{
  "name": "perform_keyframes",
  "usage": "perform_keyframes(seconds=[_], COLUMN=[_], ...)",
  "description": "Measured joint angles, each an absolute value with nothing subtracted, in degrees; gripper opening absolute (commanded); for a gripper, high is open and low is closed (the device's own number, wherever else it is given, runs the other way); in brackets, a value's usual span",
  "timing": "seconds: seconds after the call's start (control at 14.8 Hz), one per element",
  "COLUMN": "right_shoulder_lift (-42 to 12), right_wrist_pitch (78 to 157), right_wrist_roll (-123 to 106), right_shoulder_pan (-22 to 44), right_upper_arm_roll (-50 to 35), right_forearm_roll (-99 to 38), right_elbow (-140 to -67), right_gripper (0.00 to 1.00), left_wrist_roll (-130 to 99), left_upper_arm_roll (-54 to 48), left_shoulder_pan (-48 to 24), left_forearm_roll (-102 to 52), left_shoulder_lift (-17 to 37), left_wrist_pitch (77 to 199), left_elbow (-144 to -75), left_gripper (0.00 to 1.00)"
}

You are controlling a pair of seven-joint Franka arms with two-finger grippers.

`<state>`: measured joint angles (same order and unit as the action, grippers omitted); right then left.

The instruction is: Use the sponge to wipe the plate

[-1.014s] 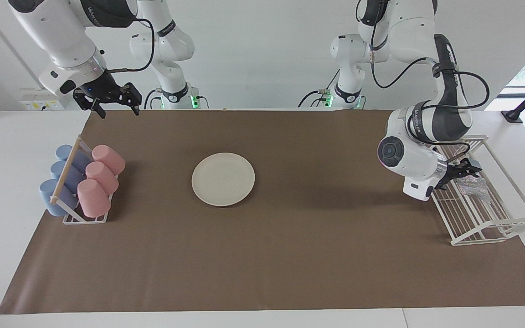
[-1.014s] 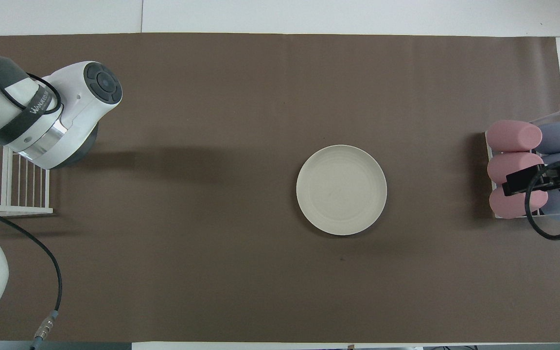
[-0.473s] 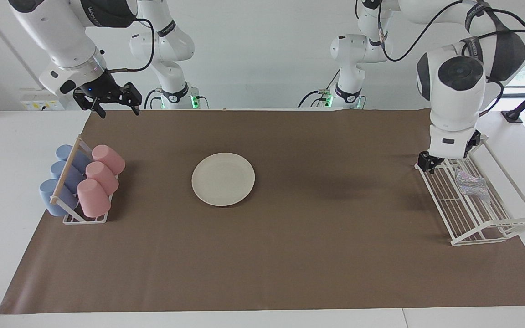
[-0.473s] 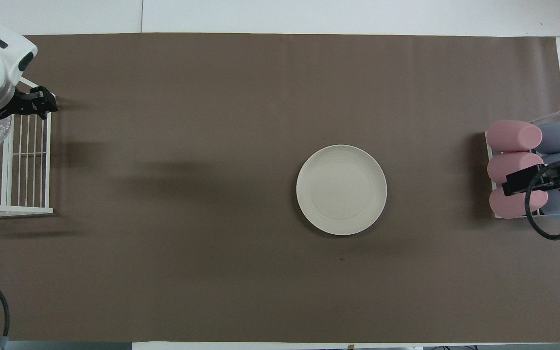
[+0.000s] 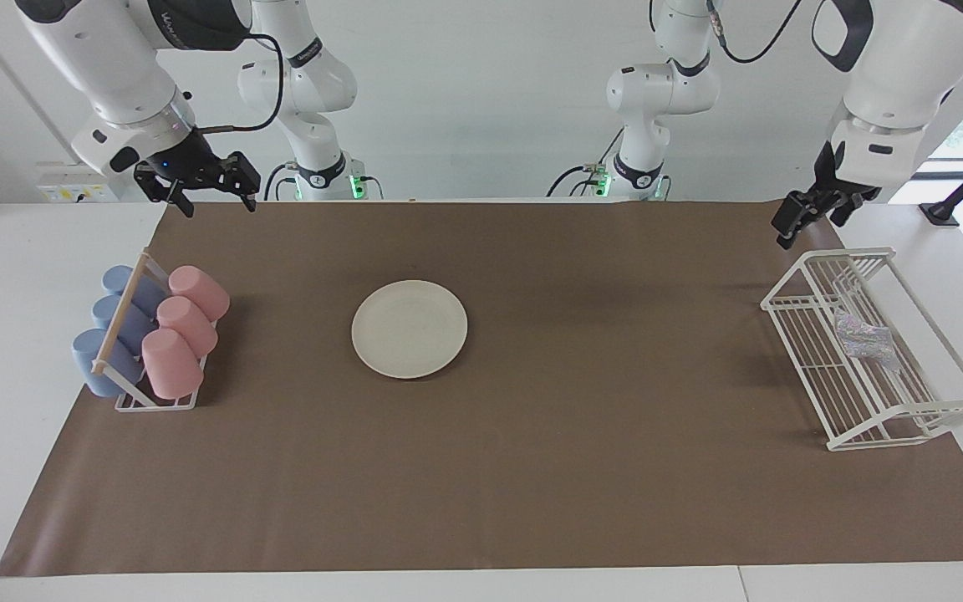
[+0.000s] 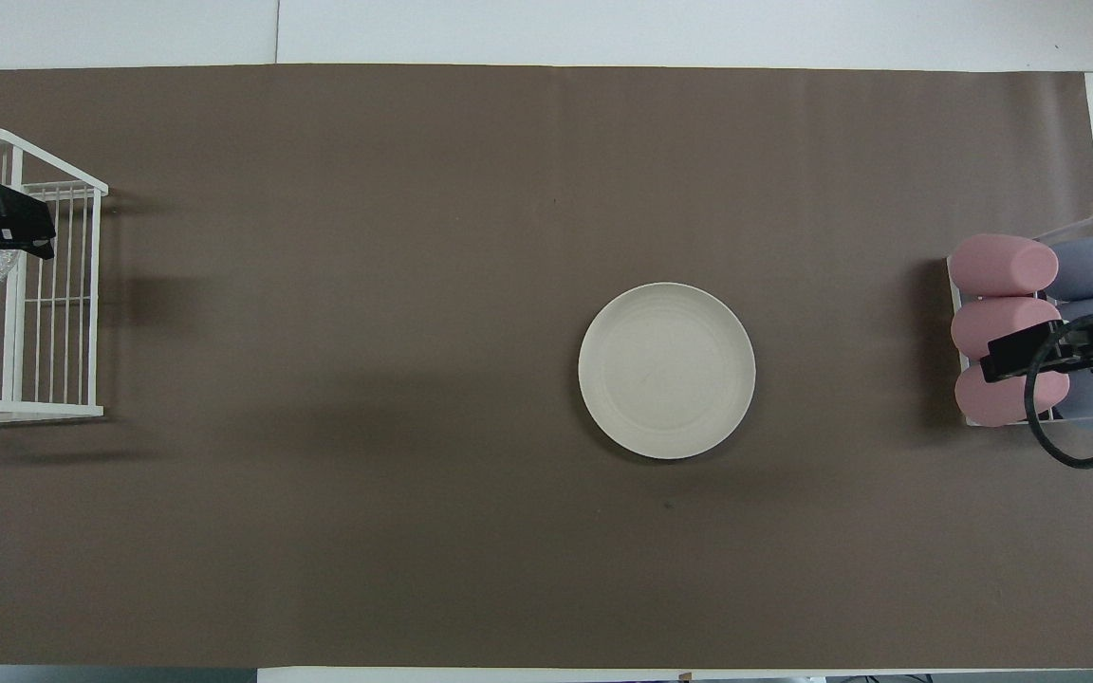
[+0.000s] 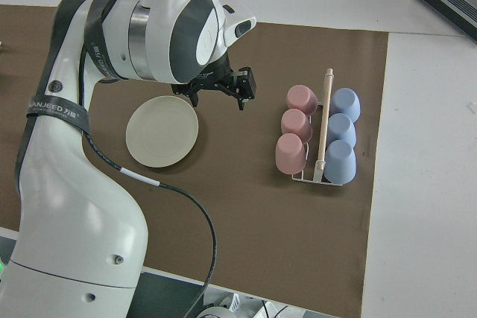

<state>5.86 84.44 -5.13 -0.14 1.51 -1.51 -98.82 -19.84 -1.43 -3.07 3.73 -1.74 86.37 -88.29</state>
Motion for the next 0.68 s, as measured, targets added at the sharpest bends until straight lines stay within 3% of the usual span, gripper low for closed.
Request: perform_keyframes(seconds=[0.2, 0.68], right_shoulder_lift=[5.86, 5.86], right_wrist_pitch=[84.44, 84.44], right_wrist_roll=[-5.13, -5.13], right_shoulder_pan=[-0.14, -0.14], right_upper_arm_roll=[1.51, 1.51], right_forearm_roll=[-1.51, -1.51], right_elbow=[-98.82, -98.82], right_gripper=[1.00, 1.00], left_wrist_roll=[-18.69, -15.63], left_upper_arm_roll=[-1.72, -2.04], left_shoulder_pan=[-1.48, -1.07], left_forearm_roll=[-1.52, -2.93], left_shoulder_lift=[-4.22, -2.93], left_wrist_pitch=[84.13, 86.22], left_elbow=[-89.88, -94.20], left_gripper=[1.00, 1.00])
